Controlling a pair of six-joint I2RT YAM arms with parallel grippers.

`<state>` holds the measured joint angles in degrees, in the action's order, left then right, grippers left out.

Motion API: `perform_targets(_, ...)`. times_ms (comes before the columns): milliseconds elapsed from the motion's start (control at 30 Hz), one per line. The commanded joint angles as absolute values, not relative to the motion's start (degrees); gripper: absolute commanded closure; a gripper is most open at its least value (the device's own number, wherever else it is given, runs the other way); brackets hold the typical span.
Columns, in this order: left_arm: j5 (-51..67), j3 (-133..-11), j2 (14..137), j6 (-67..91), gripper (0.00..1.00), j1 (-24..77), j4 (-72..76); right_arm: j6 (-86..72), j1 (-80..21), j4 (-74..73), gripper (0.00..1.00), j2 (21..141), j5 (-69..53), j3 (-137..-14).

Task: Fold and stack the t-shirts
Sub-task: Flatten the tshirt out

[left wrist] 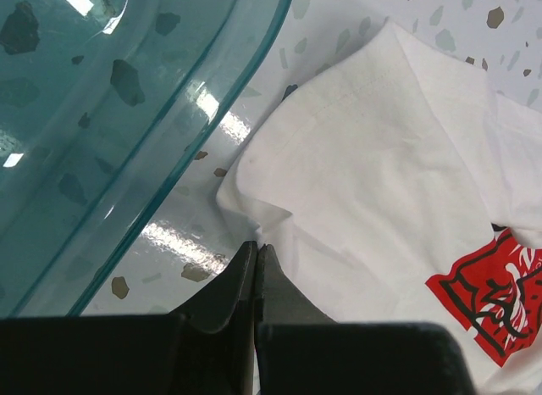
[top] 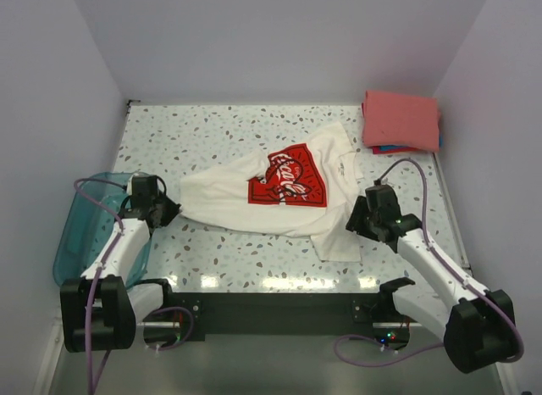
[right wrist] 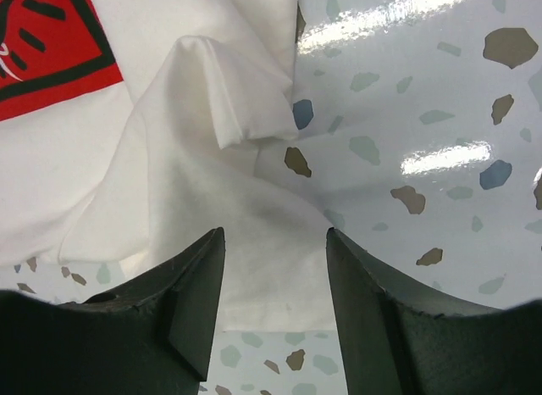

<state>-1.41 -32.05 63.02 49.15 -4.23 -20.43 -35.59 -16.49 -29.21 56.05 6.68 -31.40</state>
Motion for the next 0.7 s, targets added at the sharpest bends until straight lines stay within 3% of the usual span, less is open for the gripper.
perform_targets(0, -0.8, -34.5, 62.2, 47.4, 1.00, -4.8, -19.0, -34.5, -16.4, -27.6, 0.45, 59.9, 7.8, -32.1)
perform_targets(267, -0.5, -35.2, 62.3, 46.8, 1.00, -4.8, -19.2, -35.8, -16.7, -21.2, 0.48, 65.3, 6.3, -27.6)
perform_targets(367, -0.4, -35.1, 62.4, 46.7, 1.00, -4.7, -19.1, -36.3, -17.4, -20.6, 0.66, 65.7, 6.2, -27.3)
perform_targets(433, -0.3, -35.2, 62.1, 46.3, 1.00, -4.8, -19.1, -36.2, -17.3, -22.1, 0.90, 64.5, 7.0, -28.1)
perform_targets(500, -0.4, -35.5, 61.6, 46.1, 1.00, -4.7, -19.1, -36.0, -17.5, -24.9, 0.99, 61.9, 7.6, -30.0)
perform_targets(667, 1.8, -40.3, 59.7, 42.6, 1.00, -4.7, -21.6, -35.0, -17.4, -35.6, 1.00, 51.6, 8.7, -39.9)
